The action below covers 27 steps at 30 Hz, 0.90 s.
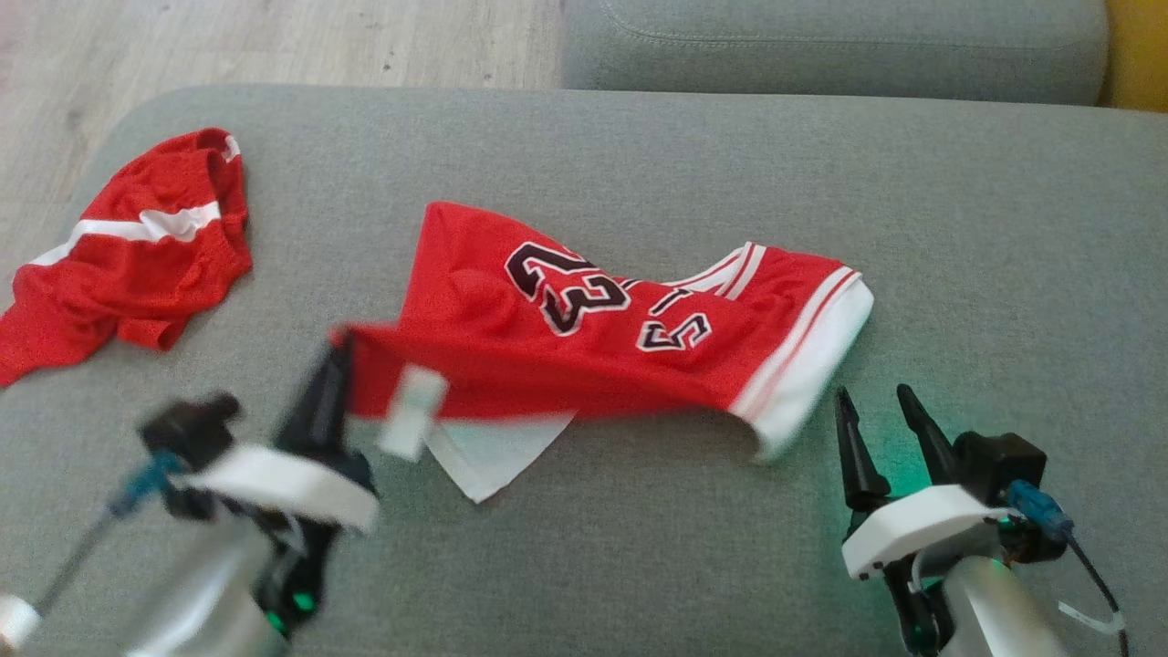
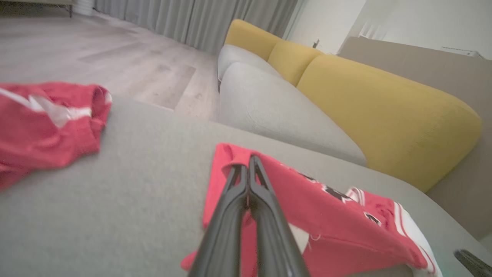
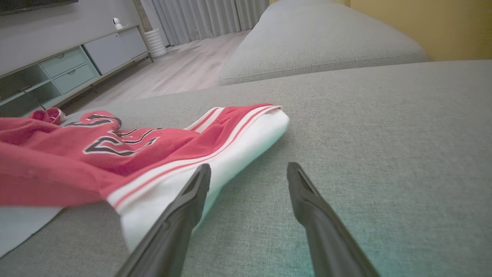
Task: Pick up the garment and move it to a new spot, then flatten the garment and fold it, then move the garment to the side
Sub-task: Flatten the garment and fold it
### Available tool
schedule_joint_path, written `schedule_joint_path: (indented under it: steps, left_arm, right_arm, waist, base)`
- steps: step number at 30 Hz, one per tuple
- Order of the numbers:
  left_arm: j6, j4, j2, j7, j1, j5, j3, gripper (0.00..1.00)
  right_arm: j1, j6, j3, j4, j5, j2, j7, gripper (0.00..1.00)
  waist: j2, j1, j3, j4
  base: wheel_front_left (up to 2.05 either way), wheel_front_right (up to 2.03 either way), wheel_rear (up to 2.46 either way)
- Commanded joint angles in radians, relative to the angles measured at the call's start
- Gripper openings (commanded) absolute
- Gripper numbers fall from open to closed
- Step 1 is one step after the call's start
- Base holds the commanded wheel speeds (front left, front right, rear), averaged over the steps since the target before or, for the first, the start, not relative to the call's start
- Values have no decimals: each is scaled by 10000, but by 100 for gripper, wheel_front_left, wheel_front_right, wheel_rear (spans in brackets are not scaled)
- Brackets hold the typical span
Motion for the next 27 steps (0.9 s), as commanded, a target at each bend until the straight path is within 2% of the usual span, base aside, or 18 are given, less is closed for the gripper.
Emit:
schedule_joint_path:
  steps: [1,5,9,10,11,12,15,17,23,27]
  left_arm:
    - [16,-97,509,-53,-998,67,703,0]
    - [16,634,923,23,-1154,134,713,0]
    - [92,1530,912,137,-925,172,527,4]
    - [188,1857,869,145,-821,246,440,40]
    - [306,2177,788,138,-708,295,379,84]
    - [420,2451,677,117,-604,321,357,100]
    - [775,2961,249,3,-322,400,513,100]
    - [831,3110,-76,-35,-104,531,581,100]
    - [627,2536,-1149,-50,520,1390,1415,100]
    - [507,2199,-1598,-51,805,2000,1967,100]
  right_arm:
    - [-283,33,310,-252,68,-18,-67,100]
    - [-339,33,442,-207,50,-18,-67,100]
    - [-379,33,501,-183,44,-18,-67,100]
    - [-395,33,514,-172,43,-18,-67,100]
    - [-413,33,531,-159,55,-18,-67,100]
    - [-438,33,575,-152,54,-18,-67,100]
    - [-551,33,682,-60,55,-18,-67,100]
    - [-645,33,807,102,69,-18,-67,100]
    - [-836,33,1336,671,519,-18,-67,100]
    - [-937,33,1177,1107,817,-18,-67,100]
  waist:
    - [-1,1,11,-33]
    - [-1,1,0,-177]
    - [-1,1,-2,-244]
    - [-1,1,1,-252]
    - [-1,1,-3,-249]
    - [-1,1,8,-229]
    - [-1,1,18,-76]
    - [-1,1,8,81]
    - [-1,1,119,627]
    - [-1,1,171,720]
  base:
    - [0,0,0]
    - [0,0,0]
    - [0,0,0]
    - [0,0,0]
    - [0,0,0]
    - [0,0,0]
    - [0,0,0]
    - [0,0,0]
    - [0,0,0]
    - [0,0,0]
